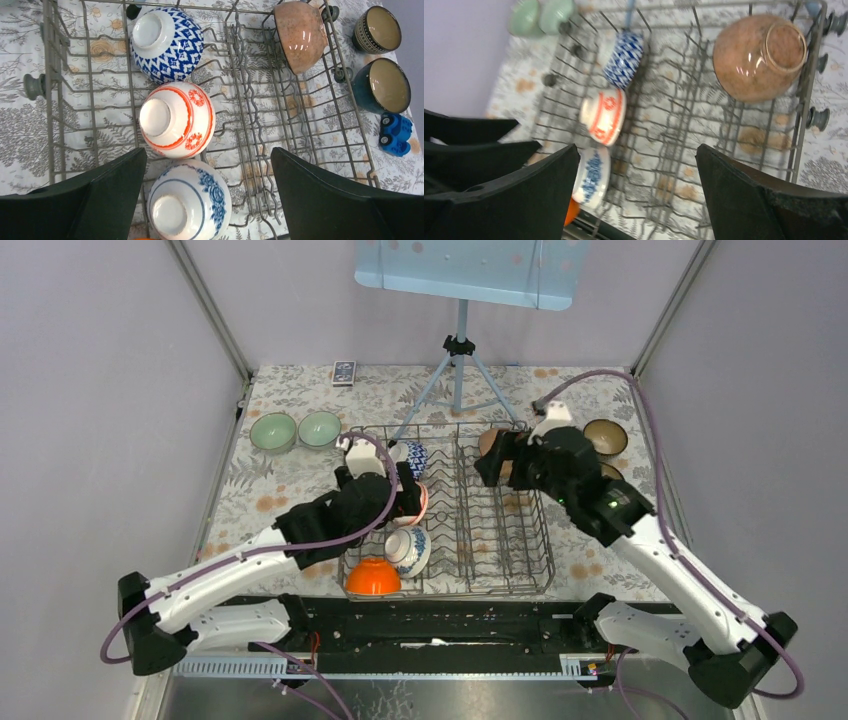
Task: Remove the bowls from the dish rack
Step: Pick up the bowl from the dish rack.
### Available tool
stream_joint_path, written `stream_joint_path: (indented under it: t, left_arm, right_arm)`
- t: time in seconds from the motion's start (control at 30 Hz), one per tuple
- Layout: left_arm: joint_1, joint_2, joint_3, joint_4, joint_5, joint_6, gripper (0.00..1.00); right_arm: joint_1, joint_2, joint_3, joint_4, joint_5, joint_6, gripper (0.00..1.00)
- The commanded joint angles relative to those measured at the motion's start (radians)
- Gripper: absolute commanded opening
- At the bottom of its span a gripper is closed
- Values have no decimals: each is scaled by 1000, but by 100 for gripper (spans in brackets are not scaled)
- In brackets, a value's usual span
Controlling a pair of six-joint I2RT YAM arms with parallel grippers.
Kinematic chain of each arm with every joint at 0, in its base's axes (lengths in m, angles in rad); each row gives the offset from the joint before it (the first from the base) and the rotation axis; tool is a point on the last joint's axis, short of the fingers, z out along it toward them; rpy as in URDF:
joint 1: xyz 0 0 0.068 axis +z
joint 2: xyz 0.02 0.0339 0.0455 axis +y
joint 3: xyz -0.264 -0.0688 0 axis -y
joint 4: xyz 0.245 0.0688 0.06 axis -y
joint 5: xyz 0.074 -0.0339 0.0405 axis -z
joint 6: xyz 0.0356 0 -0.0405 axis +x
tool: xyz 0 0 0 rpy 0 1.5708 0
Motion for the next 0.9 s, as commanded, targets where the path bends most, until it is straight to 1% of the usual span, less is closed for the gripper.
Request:
stream_joint_path:
  t: [0.0, 0.07, 0.1, 0.2, 0.3, 0.37, 0.47, 0.53, 0.6, 0.67, 0.77, 0.8, 0.87]
  left_arm:
    - [75, 51, -7, 128, 171, 3, 99]
    - [119, 68, -18, 176, 266, -8, 99]
    - [143, 77, -22, 197, 325, -15, 99]
    - [204, 111, -29, 227, 419, -40, 99]
    - [235, 133, -36, 234, 459, -52, 99]
    - [239, 132, -35, 210, 456, -46, 99]
    - [239, 102, -58, 181, 433, -45, 99]
    - [239, 72, -90, 224, 448, -44, 99]
    - [239, 75, -102, 308, 483, -48, 99]
    - [239, 119, -90, 400, 535, -58, 99]
    - [240, 230, -29, 506, 613, -88, 99]
    - [241, 271, -2, 547, 640, -102, 99]
    - [244, 340, 34, 614, 664, -140, 98]
  right_arm:
    - [61, 23, -134, 79, 167, -73, 94]
    - [61, -17, -224, 166, 184, -44, 94]
    - [61, -28, -256, 183, 184, -37, 96]
    - [61, -16, -279, 175, 107, -59, 97]
    - [61, -4, -322, 190, 12, -59, 94]
    - [61, -18, -363, 225, -3, -41, 93]
    - [61, -65, -414, 271, 45, -50, 92]
    - [61, -87, -430, 301, 106, -74, 92]
    - [62, -96, -430, 319, 170, -89, 92]
    - [61, -84, -418, 324, 242, -91, 93]
    - [53, -32, -373, 298, 366, -71, 93]
    - [38, -7, -352, 291, 367, -65, 93]
    - [-37, 48, -309, 271, 300, -25, 93]
